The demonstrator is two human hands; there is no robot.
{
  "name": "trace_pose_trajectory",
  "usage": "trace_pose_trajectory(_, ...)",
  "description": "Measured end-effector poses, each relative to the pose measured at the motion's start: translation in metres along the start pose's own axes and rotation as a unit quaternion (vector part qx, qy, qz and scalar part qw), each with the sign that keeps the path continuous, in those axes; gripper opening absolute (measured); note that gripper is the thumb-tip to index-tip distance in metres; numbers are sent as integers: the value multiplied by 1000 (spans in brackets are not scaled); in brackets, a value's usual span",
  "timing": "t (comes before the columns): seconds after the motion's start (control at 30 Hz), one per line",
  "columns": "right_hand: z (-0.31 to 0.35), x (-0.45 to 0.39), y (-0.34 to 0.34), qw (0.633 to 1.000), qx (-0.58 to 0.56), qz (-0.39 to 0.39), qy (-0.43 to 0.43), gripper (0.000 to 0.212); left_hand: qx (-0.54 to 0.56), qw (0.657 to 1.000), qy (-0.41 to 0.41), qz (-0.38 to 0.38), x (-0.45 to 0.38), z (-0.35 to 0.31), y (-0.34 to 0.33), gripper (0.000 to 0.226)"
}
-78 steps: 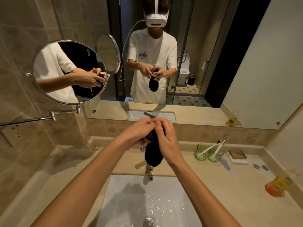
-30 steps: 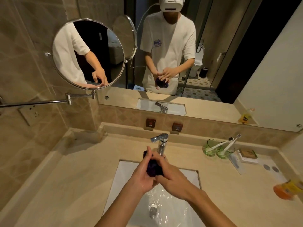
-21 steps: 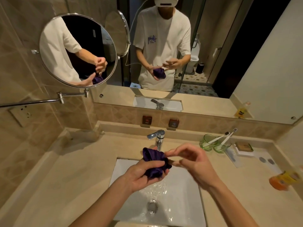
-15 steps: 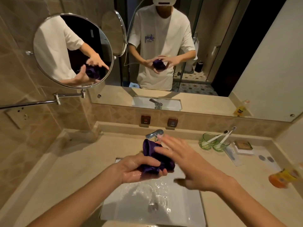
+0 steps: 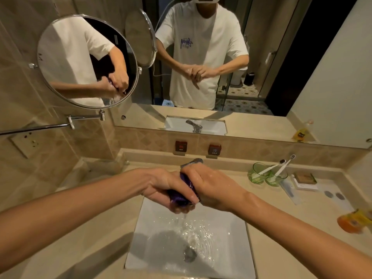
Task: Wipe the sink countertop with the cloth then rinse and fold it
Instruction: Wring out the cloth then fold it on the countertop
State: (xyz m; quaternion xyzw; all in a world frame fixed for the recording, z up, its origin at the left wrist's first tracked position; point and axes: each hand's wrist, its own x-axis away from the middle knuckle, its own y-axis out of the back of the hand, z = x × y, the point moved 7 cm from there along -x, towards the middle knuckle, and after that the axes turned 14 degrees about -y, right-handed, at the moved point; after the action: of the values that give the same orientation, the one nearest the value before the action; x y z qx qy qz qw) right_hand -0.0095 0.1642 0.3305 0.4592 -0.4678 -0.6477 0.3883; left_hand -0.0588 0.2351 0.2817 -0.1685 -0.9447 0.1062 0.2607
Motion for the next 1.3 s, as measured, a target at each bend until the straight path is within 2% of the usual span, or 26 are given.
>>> trace_pose_trajectory(0.1, -12, -4, -27, 996, 20, 64, -61, 45, -68, 996, 2, -59, -9, 5, 10, 16)
trace_pose_trajectory(0.2, -23, -10, -43, 990, 46, 94, -93, 45, -101, 989, 2, -104, -20, 8, 19, 17)
trace_pose_trajectory(0.3, -25, -8, -43, 990, 51, 92, -91, 43, -98, 992, -12, -85, -25, 9, 19, 20)
trace_pose_trajectory(0.37, -27, -7, -35, 992, 53, 76, -83, 42, -58, 996, -42, -51, -24, 8, 15, 24)
trace_pose_trajectory(0.43, -26, -3, -21, 995, 54, 47, -68, 50, -35, 997, -70, -18, -21, 2, 11, 25)
trace_pose_trajectory(0.53, -25, 2, -13, 996, 77, 12, -51, 66, -135, 988, -71, -11, -25, -7, 8, 31)
trace_pose_trajectory(0.6, -27, 1, -16, 994, 78, 21, -68, 58, -200, 977, -56, -41, -31, -8, 11, 33)
trace_pose_trajectory(0.67, -29, -2, -21, 990, 90, 47, -96, 44, -250, 965, -48, -69, -37, -6, 18, 31)
trace_pose_trajectory(0.73, -27, -4, -30, 984, 115, 80, -112, 35, -336, 935, -51, -100, -41, -3, 26, 23)
trace_pose_trajectory(0.83, -26, -12, -43, 970, 143, 136, -141, 37, -451, 875, -54, -170, -49, 3, 37, 31)
trace_pose_trajectory(0.93, -31, -24, -56, 953, 146, 197, -177, 33, -488, 838, -56, -239, -55, 10, 44, 26)
trace_pose_trajectory(1.13, -41, -35, -96, 902, 170, 347, -194, 30, -432, 848, -43, -303, -63, 40, 55, 56)
trace_pose_trajectory(1.3, -41, -31, -120, 859, 170, 444, -188, 14, -430, 860, -7, -275, -70, 60, 54, 47)
